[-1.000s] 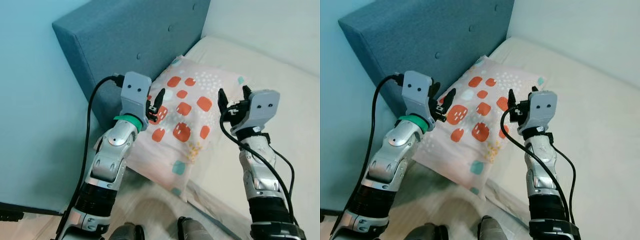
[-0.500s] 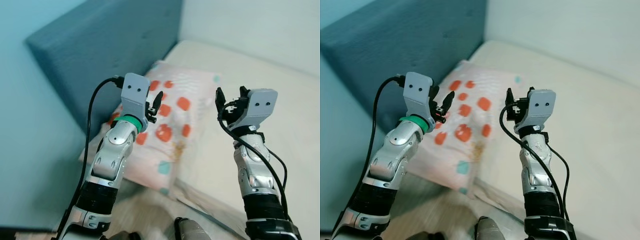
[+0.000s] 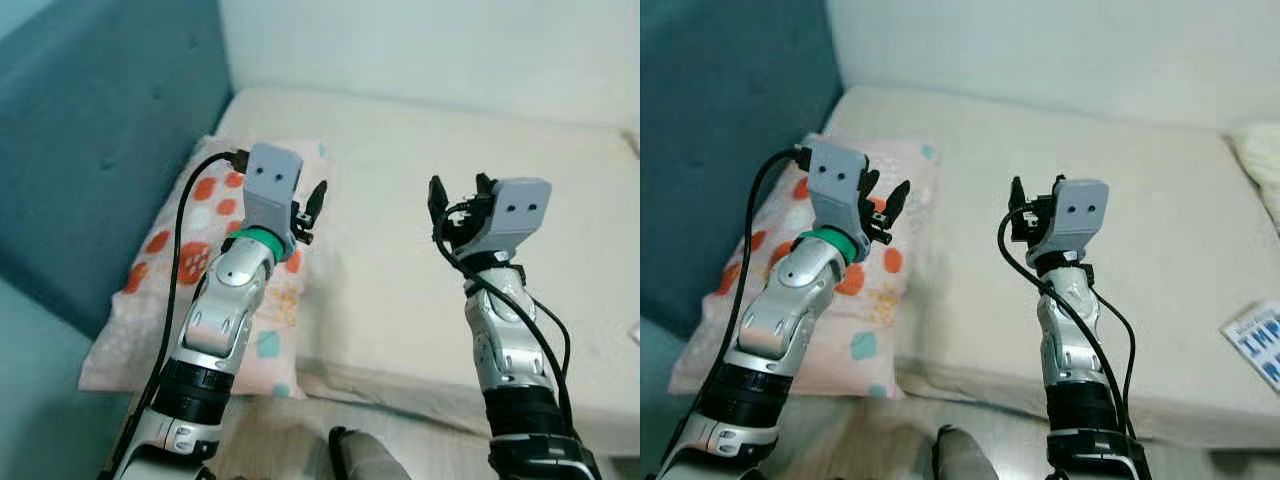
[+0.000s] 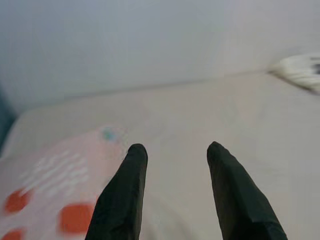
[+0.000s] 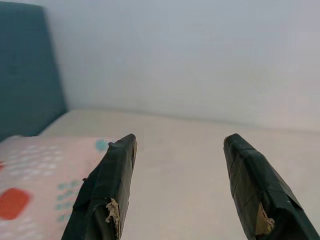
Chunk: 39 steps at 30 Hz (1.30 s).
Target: Clean up the room
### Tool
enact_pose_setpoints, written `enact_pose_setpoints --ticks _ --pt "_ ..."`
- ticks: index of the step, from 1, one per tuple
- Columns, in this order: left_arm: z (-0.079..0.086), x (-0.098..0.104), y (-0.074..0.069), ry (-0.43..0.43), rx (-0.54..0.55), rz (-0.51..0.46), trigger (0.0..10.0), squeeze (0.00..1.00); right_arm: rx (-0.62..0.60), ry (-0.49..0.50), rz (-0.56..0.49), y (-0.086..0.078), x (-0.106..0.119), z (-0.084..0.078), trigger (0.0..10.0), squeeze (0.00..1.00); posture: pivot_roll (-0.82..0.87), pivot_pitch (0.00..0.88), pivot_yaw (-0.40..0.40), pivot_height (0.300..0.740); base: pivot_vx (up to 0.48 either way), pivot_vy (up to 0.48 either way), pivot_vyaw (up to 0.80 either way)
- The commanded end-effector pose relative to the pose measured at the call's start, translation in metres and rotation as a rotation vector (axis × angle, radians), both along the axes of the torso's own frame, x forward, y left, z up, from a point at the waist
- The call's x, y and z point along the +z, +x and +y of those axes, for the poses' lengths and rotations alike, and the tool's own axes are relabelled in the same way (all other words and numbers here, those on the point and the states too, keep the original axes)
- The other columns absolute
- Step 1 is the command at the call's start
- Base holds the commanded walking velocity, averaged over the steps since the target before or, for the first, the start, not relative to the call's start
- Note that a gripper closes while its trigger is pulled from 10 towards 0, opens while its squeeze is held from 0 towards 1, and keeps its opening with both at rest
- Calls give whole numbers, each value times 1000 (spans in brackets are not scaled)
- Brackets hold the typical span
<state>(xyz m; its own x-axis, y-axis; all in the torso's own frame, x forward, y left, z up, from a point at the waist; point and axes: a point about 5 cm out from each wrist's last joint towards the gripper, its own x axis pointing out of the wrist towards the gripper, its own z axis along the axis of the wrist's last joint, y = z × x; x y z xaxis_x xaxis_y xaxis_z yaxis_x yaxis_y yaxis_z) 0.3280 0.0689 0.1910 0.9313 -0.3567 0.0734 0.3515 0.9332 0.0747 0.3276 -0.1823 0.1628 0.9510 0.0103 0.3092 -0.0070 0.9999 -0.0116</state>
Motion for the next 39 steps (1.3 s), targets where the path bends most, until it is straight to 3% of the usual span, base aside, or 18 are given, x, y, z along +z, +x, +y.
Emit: enact_pose_setpoints --ticks 1,22,30,39 --pt "-2 -3 0 8 -8 6 10000 0 -4 10 5 0 -2 -1 10000 0 -69 20 36 740 0 0 -781" --pt "0 -4 2 32 5 -11 10000 0 -12 17 1 0 -2 -2 10000 0 -66 21 41 740 0 0 -781" --pt "3 -8 3 30 16 -1 10000 0 -8 4 6 1 -4 -1 10000 0 -65 26 36 740 0 0 0" --pt "4 -7 4 18 27 -1 10000 0 -5 2 6 0 -4 -1 10000 0 -65 27 35 740 0 480 0"
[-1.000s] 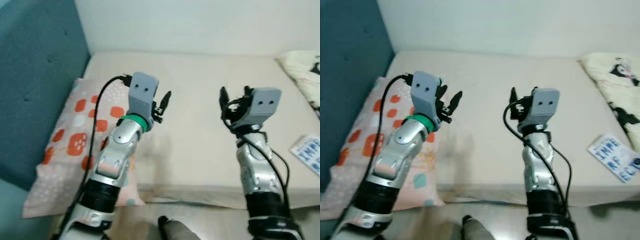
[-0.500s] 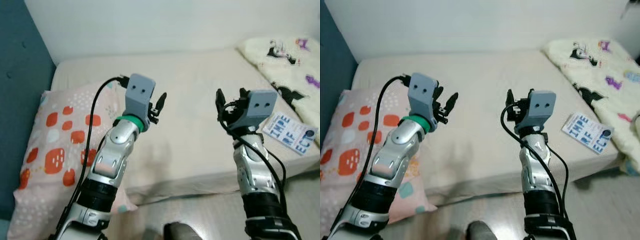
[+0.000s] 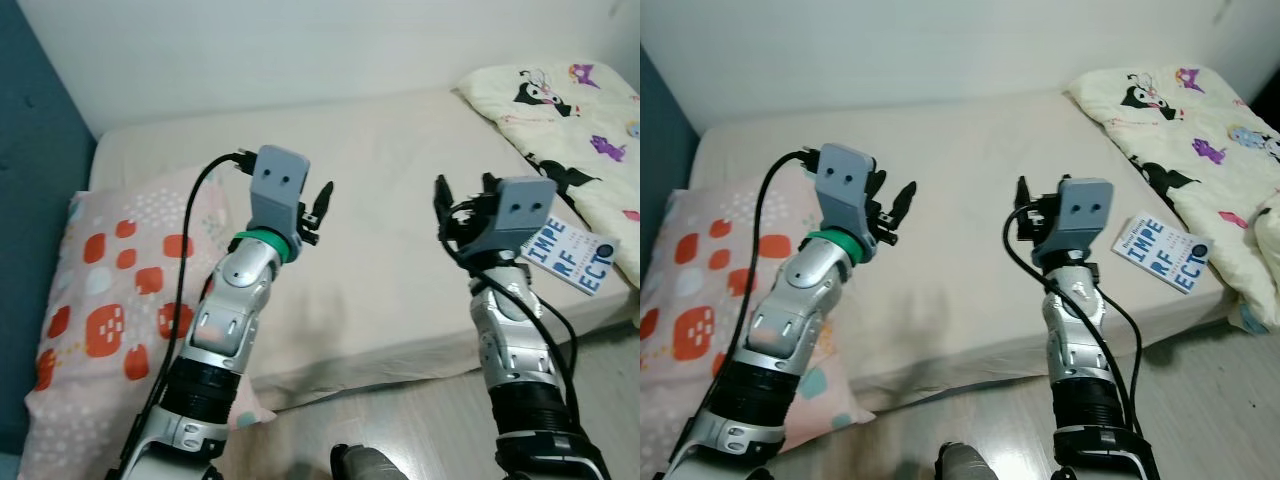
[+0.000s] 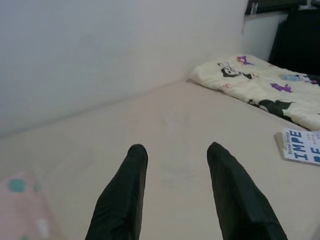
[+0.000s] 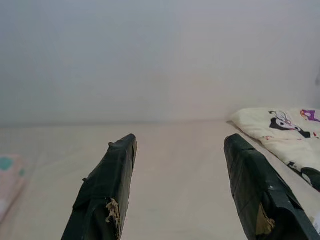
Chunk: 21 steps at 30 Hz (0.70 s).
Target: Clean up the room
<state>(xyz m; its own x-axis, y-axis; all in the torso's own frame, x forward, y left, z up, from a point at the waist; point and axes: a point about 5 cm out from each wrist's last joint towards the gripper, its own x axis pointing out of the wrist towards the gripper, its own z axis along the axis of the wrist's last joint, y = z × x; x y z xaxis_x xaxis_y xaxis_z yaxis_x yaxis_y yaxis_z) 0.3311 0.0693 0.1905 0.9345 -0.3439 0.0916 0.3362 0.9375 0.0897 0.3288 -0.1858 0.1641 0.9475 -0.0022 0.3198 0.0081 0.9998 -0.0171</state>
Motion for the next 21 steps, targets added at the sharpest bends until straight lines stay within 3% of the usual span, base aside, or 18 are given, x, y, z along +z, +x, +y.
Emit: enact_pose_setpoints --ticks 1,21 --pt "3 -7 0 10 12 20 10000 0 10 7 17 -1 -5 3 10000 0 -65 27 35 740 0 480 0" --pt "3 -6 1 8 12 13 10000 0 5 4 17 -1 -6 3 10000 0 -66 30 36 740 0 425 0"
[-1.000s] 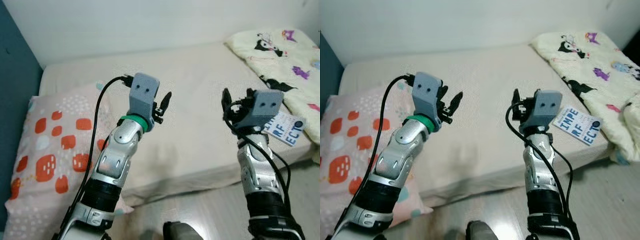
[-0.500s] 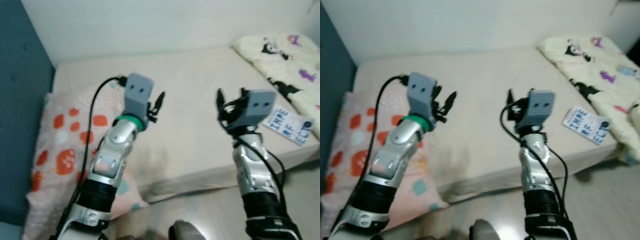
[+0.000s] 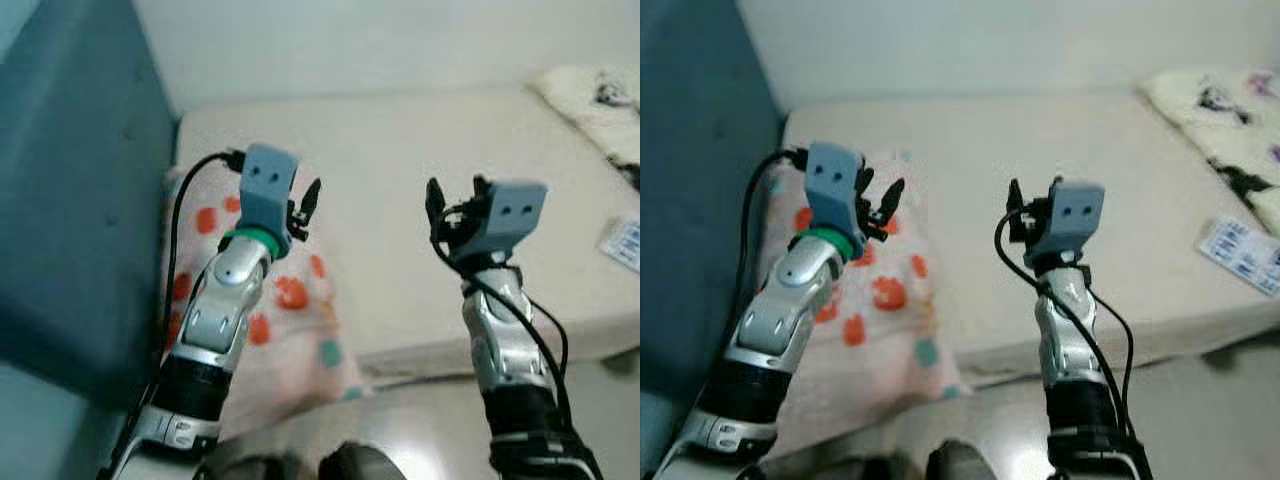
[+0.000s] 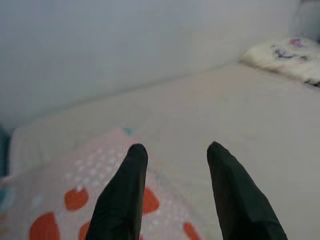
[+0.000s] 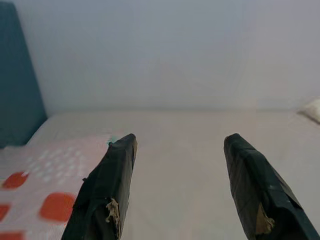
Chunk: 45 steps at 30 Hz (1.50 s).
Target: Clean up the room
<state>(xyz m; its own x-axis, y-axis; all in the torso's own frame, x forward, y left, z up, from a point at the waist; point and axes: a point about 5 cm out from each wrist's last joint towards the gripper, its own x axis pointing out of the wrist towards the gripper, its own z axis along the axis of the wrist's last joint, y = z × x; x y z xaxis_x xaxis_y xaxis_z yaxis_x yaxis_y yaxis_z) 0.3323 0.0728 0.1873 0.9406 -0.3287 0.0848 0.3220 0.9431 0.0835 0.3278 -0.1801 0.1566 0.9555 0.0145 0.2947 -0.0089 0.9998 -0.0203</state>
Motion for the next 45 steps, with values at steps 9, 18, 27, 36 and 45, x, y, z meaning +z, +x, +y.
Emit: enact_pose_setpoints --ticks 9,18,27,36,45 --pt "-2 -1 -1 24 -10 -12 10000 0 -12 7 -9 0 1 -3 10000 0 -66 30 39 740 0 0 0" --pt "-4 -1 -1 26 -15 -12 10000 0 -13 8 -9 -1 1 -3 10000 0 -65 30 38 740 0 0 0" --pt "-4 -1 -1 31 -14 -13 10000 0 -11 7 -8 -1 1 -2 10000 0 -64 27 38 740 0 0 0" --pt "-2 -7 1 47 6 4 10000 0 -6 6 -5 0 0 -1 10000 0 -67 25 39 740 0 0 0" --pt "0 -8 3 60 26 6 10000 0 -4 4 -4 0 0 -1 10000 0 -67 27 38 740 0 -104 0"
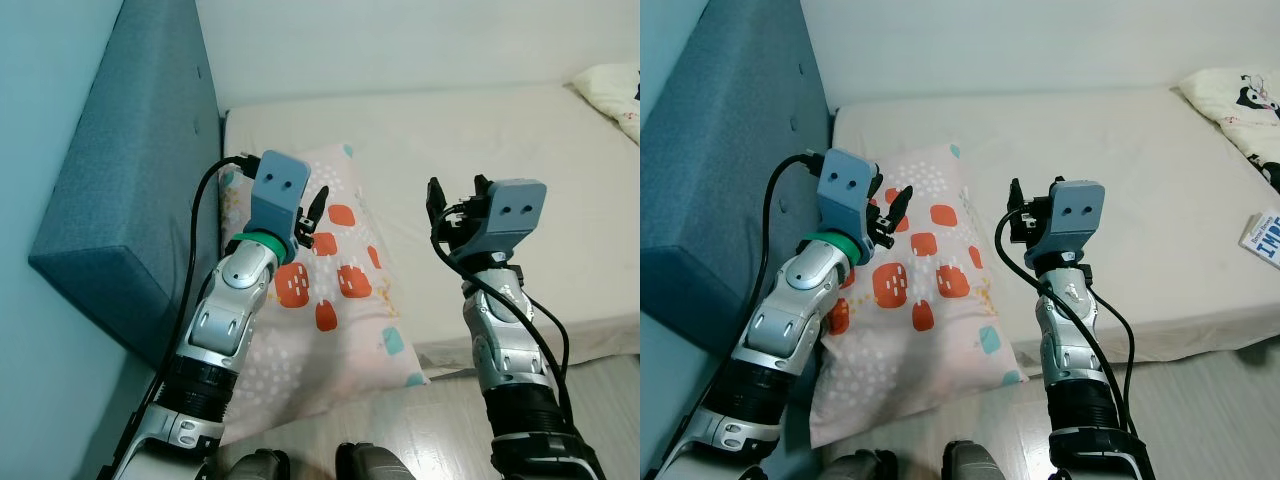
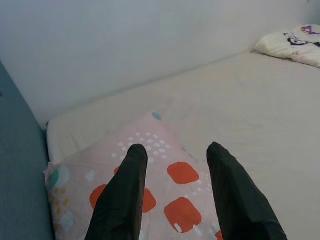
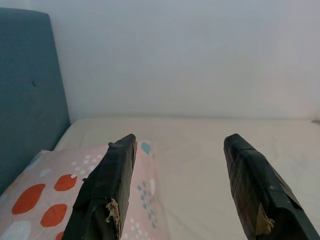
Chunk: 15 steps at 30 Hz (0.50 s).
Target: Clean up the room
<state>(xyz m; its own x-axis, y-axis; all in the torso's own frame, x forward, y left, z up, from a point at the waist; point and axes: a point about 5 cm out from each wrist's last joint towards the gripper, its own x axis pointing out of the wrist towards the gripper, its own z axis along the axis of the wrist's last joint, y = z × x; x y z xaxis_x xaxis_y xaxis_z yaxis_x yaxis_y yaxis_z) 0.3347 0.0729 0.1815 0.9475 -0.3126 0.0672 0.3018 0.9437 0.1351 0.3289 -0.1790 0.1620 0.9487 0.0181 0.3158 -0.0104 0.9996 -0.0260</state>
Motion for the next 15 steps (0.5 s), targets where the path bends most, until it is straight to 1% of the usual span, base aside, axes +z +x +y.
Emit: enact_pose_setpoints --ticks 1,10,15 --pt "0 -2 1 5 6 7 10000 0 -6 9 18 -1 -6 -2 10000 0 -67 27 38 740 0 0 0" --pt "5 -7 6 26 61 53 10000 0 -4 15 18 -2 -6 -1 10000 0 -69 31 40 740 0 0 0" --pt "5 -7 7 32 69 53 10000 0 4 24 16 -3 -6 0 10000 0 -68 32 40 740 0 0 0"
